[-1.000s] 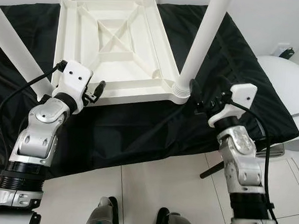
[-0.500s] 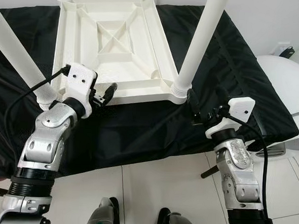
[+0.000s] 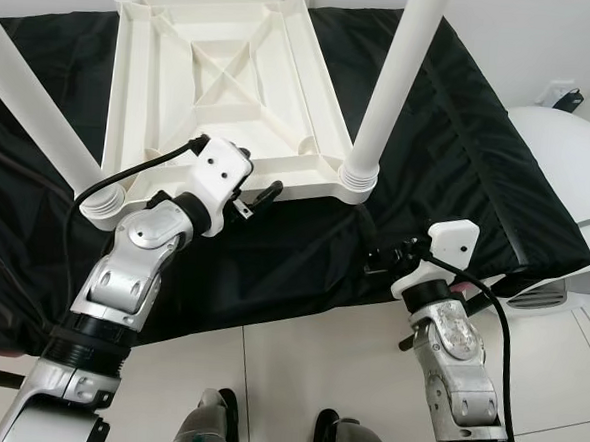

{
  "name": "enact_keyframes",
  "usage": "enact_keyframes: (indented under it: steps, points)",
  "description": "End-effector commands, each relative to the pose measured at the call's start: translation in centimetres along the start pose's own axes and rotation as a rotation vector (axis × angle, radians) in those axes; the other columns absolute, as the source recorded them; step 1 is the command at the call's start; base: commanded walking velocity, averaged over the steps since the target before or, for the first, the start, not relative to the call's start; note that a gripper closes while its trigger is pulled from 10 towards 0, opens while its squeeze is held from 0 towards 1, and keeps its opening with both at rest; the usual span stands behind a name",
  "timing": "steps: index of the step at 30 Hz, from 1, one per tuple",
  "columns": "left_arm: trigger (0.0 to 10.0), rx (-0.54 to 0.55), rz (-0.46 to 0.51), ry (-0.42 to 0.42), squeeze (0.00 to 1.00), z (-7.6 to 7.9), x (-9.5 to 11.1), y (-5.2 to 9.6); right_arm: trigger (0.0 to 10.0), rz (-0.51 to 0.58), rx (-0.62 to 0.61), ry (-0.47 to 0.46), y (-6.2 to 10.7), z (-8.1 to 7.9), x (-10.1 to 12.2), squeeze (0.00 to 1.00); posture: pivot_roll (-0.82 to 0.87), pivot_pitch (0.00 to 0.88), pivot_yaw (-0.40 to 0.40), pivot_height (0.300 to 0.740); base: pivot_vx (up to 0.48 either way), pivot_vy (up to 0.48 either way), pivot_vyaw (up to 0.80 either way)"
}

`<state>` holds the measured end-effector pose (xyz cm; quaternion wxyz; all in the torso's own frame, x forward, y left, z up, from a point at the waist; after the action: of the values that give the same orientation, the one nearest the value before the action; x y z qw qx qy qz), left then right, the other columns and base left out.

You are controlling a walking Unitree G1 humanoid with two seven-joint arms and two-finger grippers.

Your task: Building children table

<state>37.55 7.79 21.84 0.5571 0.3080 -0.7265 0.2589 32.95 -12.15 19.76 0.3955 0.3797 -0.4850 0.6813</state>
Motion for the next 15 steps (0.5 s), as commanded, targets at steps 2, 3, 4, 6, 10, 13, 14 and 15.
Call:
enact_keyframes:
  steps: [2, 3, 4, 6, 10, 13, 14, 15]
  points:
    - [10.0, -0.045, -0.042, -0.024, 0.00, 0.7, -1.2, -0.2, 10.0, -0.002, -0.006, -0.004, 0.5, -0.2, 0.1, 0.00, -0.01, 0.183, 0.031, 0.740, 0.000, 0.000, 0.00]
    - [10.0, -0.045, -0.042, -0.024, 0.00, 0.7, -1.2, -0.2, 10.0, -0.002, -0.006, -0.004, 0.5, -0.2, 0.1, 0.00, -0.01, 0.183, 0.031, 0.740, 0.000, 0.000, 0.00]
    - [10.0, -0.051, -0.052, -0.030, 0.00, 0.7, -1.5, -0.2, 10.0, -0.002, -0.006, -0.006, 0.6, -0.3, 0.1, 0.00, -0.01, 0.183, 0.031, 0.740, 0.000, 0.000, 0.00]
    - [10.0, -0.060, -0.066, -0.031, 0.00, 0.7, -1.9, -0.2, 10.0, -0.002, -0.006, -0.005, 0.7, -0.4, 0.1, 0.00, -0.01, 0.179, 0.036, 0.740, 0.000, 0.000, 0.00]
    - [10.0, -0.067, -0.096, -0.043, 0.00, 0.4, -2.5, -0.3, 10.0, -0.002, -0.003, -0.003, 0.9, -0.6, 0.1, 0.00, -0.02, 0.176, 0.042, 0.740, 0.000, 0.000, 0.00]
    - [10.0, -0.064, -0.116, -0.052, 0.00, 0.0, -2.9, -0.5, 10.0, 0.000, -0.001, -0.001, 1.0, -0.7, 0.2, 0.00, -0.02, 0.173, 0.044, 0.740, 0.000, 0.000, 0.00]
    - [10.0, -0.062, -0.134, -0.055, 0.00, -0.4, -3.2, -0.6, 10.0, 0.003, 0.000, -0.001, 1.0, -0.8, 0.3, 0.00, -0.02, 0.170, 0.047, 0.740, 0.000, 0.000, 0.00]
    - [10.0, -0.060, -0.144, -0.060, 0.00, -0.6, -3.4, -0.7, 10.0, 0.005, -0.001, -0.002, 1.0, -0.9, 0.3, 0.00, -0.02, 0.169, 0.049, 0.740, 0.000, 0.000, 0.00]
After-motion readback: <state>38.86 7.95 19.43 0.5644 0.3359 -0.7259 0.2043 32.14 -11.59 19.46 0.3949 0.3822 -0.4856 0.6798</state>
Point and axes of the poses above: a point about 5 cm out from each wrist's last joint towards the gripper, its own y axis pointing back from the gripper into the wrist, its own x axis along the axis of the wrist's last joint, z = x × y, the point moved 6 cm from there along -y, pointing out of the wrist towards the gripper, and after that the axes turned 13 degrees about y, right-handed, at the moved point
